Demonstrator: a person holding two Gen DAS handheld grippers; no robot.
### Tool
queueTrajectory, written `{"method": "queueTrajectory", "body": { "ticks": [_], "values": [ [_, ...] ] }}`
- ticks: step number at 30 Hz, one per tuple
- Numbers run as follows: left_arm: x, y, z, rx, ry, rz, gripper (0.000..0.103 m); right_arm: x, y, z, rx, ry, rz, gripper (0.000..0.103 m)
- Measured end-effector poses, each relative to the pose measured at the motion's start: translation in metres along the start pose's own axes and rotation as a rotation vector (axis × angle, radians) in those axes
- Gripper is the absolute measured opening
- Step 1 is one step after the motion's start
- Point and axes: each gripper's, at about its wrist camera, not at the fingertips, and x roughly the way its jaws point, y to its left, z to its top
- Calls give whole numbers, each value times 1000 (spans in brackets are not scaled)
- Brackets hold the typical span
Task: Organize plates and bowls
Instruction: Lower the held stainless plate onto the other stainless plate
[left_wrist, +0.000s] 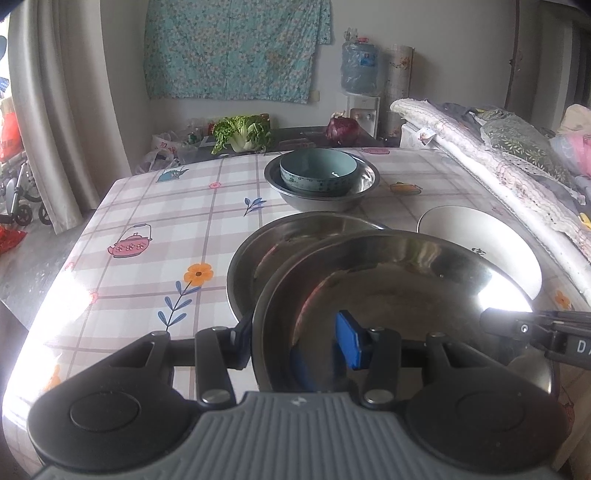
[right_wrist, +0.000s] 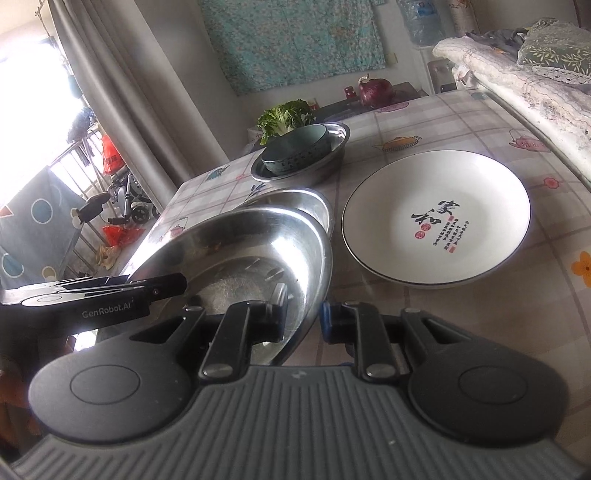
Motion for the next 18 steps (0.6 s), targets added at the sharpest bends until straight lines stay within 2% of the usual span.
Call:
{"method": "queueTrajectory", "body": {
  "ticks": [18],
  "values": [
    [25,11,6,-28,54,24,46,33,5,16,-17,70,-5,25]
  ]
}}
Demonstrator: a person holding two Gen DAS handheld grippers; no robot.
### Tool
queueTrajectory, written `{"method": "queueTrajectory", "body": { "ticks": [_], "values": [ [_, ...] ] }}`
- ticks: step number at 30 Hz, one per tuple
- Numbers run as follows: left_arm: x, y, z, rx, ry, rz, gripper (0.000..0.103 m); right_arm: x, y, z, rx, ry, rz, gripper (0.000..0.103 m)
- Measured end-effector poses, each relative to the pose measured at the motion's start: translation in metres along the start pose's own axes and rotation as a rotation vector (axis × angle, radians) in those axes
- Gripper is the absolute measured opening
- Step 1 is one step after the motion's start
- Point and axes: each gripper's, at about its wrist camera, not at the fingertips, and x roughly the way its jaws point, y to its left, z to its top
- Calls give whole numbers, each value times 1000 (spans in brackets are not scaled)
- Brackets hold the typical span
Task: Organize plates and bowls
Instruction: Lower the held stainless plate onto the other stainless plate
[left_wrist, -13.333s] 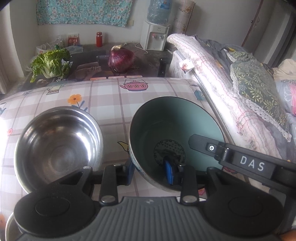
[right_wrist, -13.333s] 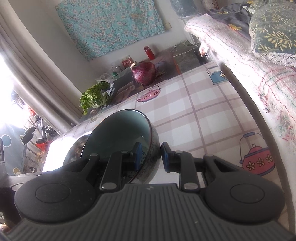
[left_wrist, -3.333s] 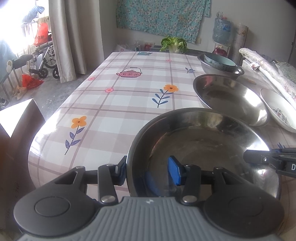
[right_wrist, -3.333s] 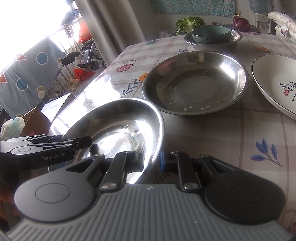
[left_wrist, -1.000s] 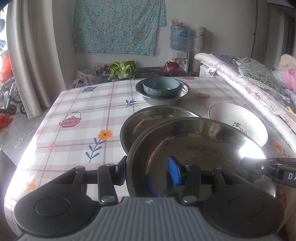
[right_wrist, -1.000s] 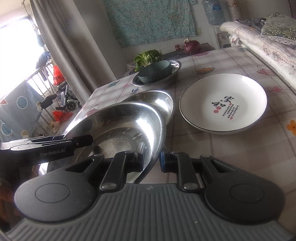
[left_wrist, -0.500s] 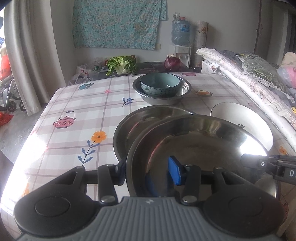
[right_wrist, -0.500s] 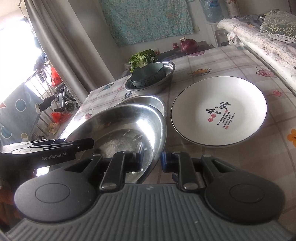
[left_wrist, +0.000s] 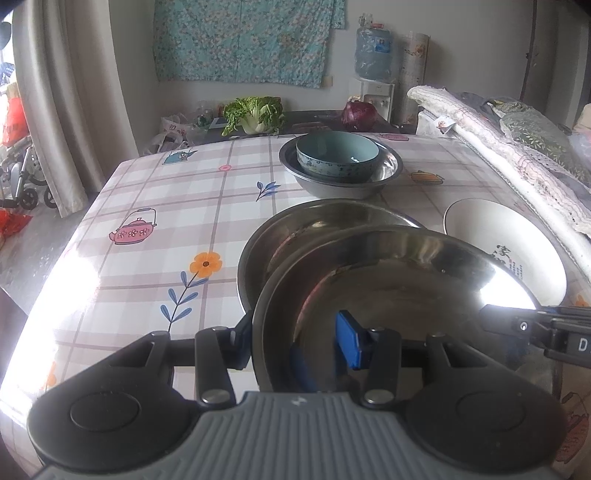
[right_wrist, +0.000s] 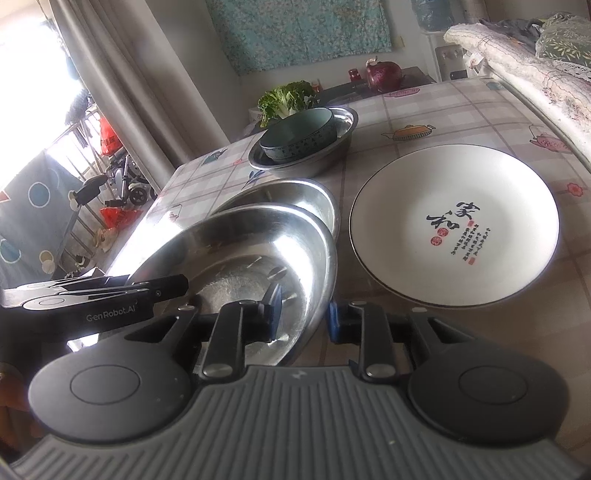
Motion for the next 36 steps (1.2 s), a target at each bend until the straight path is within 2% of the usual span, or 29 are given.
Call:
{"method": "queueTrajectory", "body": {
  "ticks": [19,27,36],
  "values": [
    [12,3,4,-11,11,-26,46,17,1,9,10,15,-34,27],
    [10,3,6,-10,-9,-31,47,13,-1,12,5,-9,-61,40],
    [9,2,6,-12,-8,-32,46,6,-7,10,23,-13,-57,41]
  ]
}}
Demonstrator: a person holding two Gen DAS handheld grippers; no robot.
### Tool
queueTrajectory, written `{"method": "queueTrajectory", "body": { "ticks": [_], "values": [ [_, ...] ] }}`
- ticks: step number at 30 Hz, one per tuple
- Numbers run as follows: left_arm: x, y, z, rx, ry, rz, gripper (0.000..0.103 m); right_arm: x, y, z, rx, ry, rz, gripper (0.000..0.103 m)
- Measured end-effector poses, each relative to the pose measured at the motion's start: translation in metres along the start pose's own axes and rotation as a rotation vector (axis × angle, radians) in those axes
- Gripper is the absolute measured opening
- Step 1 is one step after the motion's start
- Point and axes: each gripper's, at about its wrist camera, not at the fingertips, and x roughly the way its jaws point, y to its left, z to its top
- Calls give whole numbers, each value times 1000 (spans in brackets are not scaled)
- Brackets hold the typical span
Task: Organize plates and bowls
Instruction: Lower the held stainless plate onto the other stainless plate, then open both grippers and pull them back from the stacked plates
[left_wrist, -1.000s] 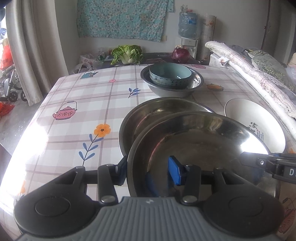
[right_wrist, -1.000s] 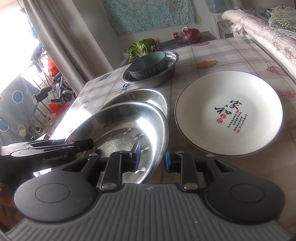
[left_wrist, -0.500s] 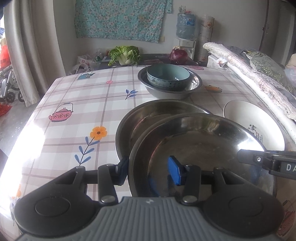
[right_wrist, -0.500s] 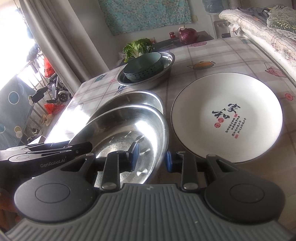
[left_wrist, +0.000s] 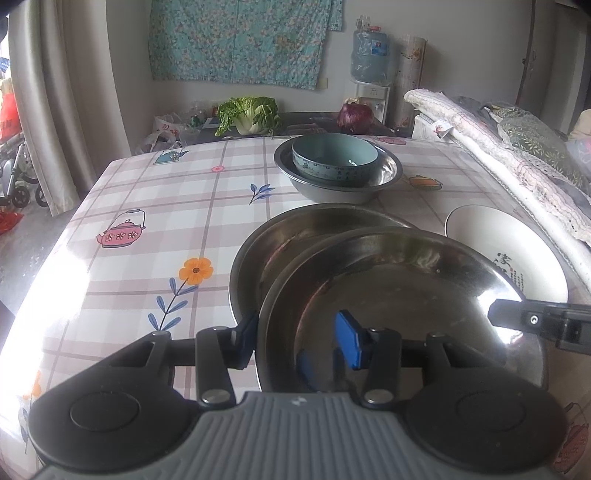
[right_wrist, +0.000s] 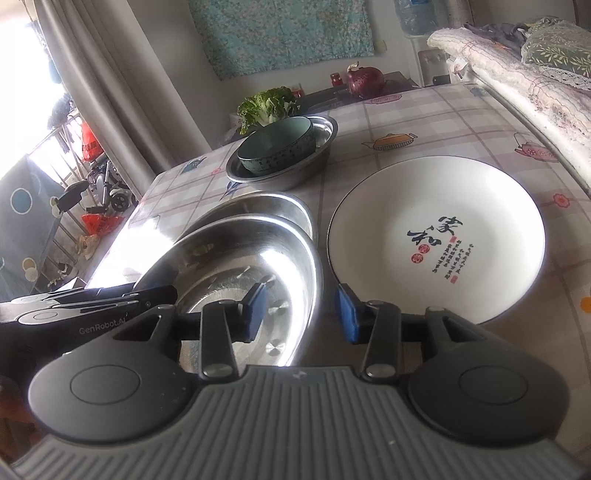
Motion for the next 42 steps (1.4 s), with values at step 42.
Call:
{"method": "queueTrajectory", "body": {
  "ticks": [42],
  "values": [
    [-10,22,-6,-85,-52,33,57,18,-4,-36,276,157,351,49]
  ]
}}
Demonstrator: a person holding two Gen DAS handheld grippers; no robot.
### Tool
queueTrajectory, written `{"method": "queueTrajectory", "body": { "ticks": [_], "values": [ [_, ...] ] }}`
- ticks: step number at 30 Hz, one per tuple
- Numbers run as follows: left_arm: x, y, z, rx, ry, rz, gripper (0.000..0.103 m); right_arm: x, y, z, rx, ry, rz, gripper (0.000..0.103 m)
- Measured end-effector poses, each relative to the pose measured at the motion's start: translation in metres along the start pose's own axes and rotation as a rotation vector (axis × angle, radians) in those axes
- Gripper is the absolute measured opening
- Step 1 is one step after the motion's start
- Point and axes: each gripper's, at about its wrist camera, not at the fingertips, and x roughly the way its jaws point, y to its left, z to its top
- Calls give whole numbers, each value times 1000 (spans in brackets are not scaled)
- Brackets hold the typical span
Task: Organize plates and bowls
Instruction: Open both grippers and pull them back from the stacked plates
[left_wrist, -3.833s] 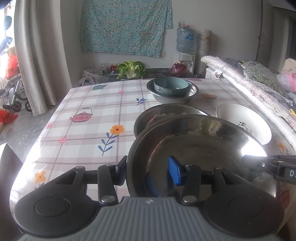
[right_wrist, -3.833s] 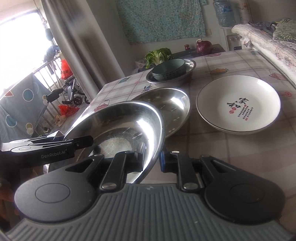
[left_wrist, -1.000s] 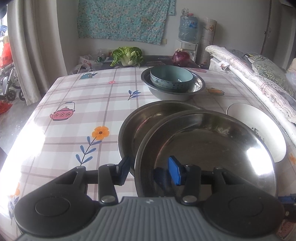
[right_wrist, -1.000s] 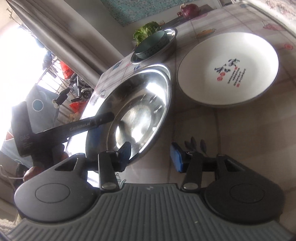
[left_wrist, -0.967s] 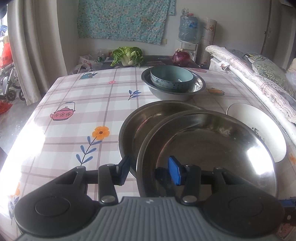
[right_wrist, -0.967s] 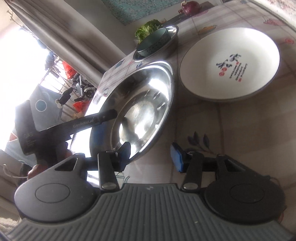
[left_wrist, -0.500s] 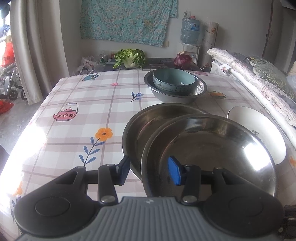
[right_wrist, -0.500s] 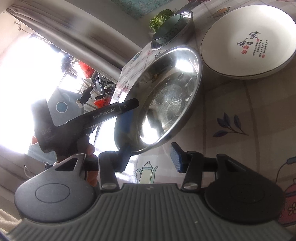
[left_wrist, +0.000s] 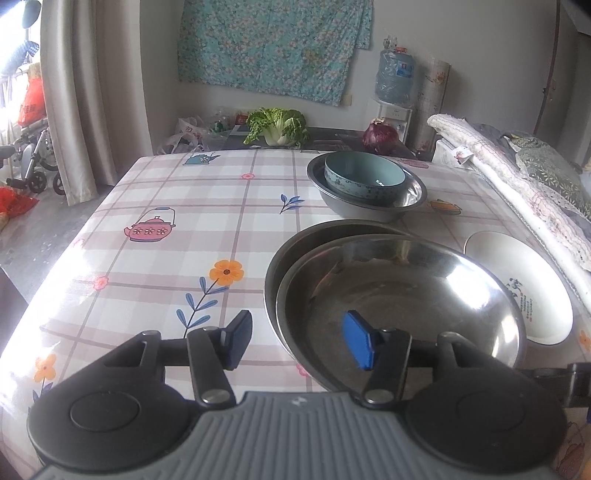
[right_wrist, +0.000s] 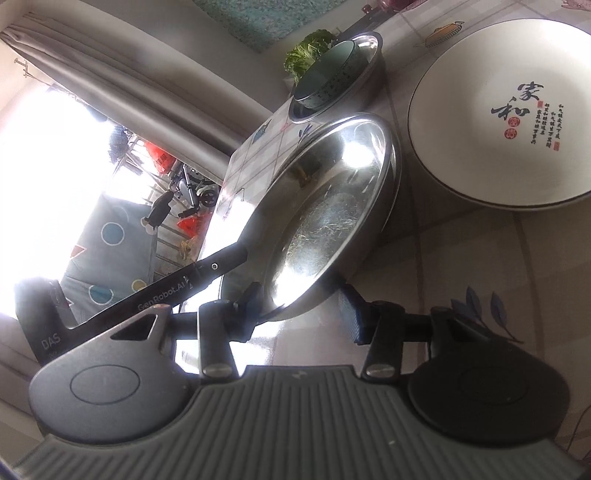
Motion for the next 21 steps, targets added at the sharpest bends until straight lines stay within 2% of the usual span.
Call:
{"method": "queueTrajectory", "body": {
  "ticks": [3,13,21],
  "values": [
    [0,0,0,-1,0,-2,58,-3,-1,-1,-1,-8,-24,54],
    [-2,3,-1,1,-3,4,59,-8,1,1,-13,-27,-42,56],
    [0,5,0,-3,4,14,61,-12,19,-7,-121,-15,-68,56]
  ]
}}
